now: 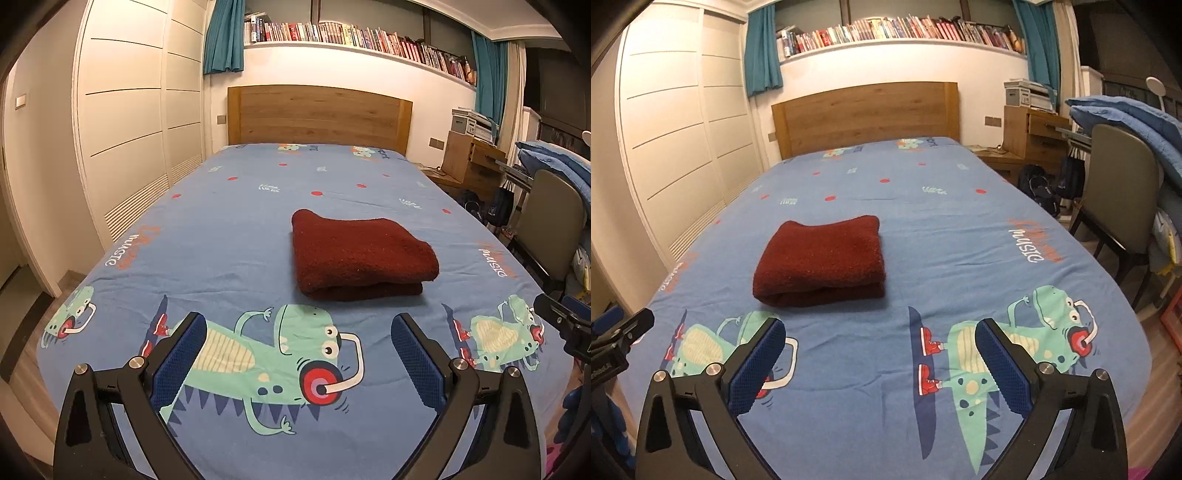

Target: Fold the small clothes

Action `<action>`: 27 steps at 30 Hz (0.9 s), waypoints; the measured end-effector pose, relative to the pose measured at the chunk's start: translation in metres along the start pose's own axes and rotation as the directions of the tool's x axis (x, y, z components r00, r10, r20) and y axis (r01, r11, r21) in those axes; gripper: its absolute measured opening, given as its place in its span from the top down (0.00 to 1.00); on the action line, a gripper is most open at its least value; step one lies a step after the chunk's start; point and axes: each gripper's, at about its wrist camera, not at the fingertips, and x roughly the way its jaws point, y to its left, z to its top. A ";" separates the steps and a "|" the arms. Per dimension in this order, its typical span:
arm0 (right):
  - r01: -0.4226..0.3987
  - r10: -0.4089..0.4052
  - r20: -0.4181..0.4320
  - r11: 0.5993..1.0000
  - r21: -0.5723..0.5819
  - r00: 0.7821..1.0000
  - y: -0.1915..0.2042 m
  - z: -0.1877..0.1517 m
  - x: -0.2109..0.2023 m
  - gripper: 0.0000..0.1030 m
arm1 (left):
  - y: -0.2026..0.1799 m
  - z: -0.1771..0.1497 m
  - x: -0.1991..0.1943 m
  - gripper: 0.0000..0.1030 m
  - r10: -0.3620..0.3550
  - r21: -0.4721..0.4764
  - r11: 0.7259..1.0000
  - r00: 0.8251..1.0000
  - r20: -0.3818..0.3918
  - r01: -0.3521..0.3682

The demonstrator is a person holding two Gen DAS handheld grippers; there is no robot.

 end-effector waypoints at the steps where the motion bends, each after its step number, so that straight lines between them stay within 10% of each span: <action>1: 0.001 -0.001 0.001 1.000 0.002 1.000 0.000 -0.002 -0.001 0.00 | -0.001 -0.002 -0.001 0.04 0.002 0.000 1.000 1.000 0.001 -0.002; 27: 0.081 -0.082 0.030 0.996 0.026 0.996 -0.022 -0.023 -0.011 0.00 | -0.019 -0.017 -0.004 0.01 0.028 0.006 1.000 0.998 0.052 -0.028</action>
